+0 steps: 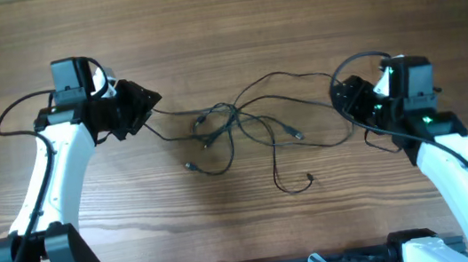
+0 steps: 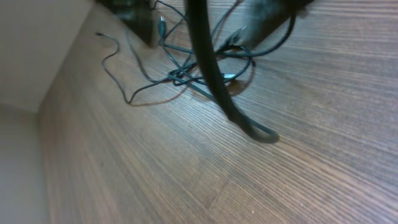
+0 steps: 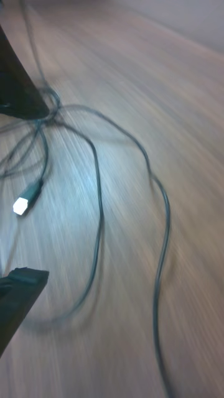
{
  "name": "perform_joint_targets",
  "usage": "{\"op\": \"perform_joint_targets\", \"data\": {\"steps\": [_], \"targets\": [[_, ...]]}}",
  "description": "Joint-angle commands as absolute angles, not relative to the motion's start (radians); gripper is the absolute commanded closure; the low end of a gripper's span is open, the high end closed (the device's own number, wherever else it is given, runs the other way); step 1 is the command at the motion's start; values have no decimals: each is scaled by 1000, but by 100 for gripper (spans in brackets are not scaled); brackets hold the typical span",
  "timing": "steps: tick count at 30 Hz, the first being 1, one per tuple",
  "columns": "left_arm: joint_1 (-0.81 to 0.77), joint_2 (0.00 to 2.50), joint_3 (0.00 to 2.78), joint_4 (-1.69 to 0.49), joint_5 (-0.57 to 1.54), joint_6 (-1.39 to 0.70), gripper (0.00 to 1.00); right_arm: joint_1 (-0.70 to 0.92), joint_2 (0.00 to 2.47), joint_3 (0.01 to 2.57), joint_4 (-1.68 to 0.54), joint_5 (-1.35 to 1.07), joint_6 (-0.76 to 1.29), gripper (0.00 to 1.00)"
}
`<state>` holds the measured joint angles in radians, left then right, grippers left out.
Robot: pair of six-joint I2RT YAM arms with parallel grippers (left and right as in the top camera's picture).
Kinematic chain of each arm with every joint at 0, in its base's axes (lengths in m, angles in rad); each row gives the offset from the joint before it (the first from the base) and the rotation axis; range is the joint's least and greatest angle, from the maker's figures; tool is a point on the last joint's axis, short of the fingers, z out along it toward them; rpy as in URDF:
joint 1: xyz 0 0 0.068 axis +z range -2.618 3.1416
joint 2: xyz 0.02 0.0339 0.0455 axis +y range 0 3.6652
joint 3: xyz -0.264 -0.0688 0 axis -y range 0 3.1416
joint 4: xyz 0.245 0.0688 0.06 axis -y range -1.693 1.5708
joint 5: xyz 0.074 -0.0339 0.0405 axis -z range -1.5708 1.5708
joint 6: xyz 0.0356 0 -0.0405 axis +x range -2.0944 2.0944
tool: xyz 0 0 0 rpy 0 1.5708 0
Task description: Untangle cables
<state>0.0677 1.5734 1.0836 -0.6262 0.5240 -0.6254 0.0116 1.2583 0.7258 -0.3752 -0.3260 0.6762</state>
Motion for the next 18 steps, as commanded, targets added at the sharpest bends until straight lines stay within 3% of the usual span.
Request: {"op": "perform_joint_targets", "data": {"steps": [1,3,5,7,10,13,18], "targets": [[0,1606,1079,-625,496,-606,20,78,1342,727,-278,-544,581,14],[-31,1607,1079,-621,496,-606,14,142,1376,727,-192,-575,479,12],[-68,1607,1079,-613,471,-606,13,226,1418,727,-95,-575,383,12],[-105,1607,1079,-609,384,-613,16,294,1457,727,-15,-574,315,12],[-146,1607,1079,-608,300,-614,28,388,1541,727,104,-574,215,20],[-155,1607,1079,-601,290,-618,41,440,1636,727,202,-570,214,23],[-155,1607,1079,-588,278,-617,40,503,1785,728,376,-411,343,24]]}}
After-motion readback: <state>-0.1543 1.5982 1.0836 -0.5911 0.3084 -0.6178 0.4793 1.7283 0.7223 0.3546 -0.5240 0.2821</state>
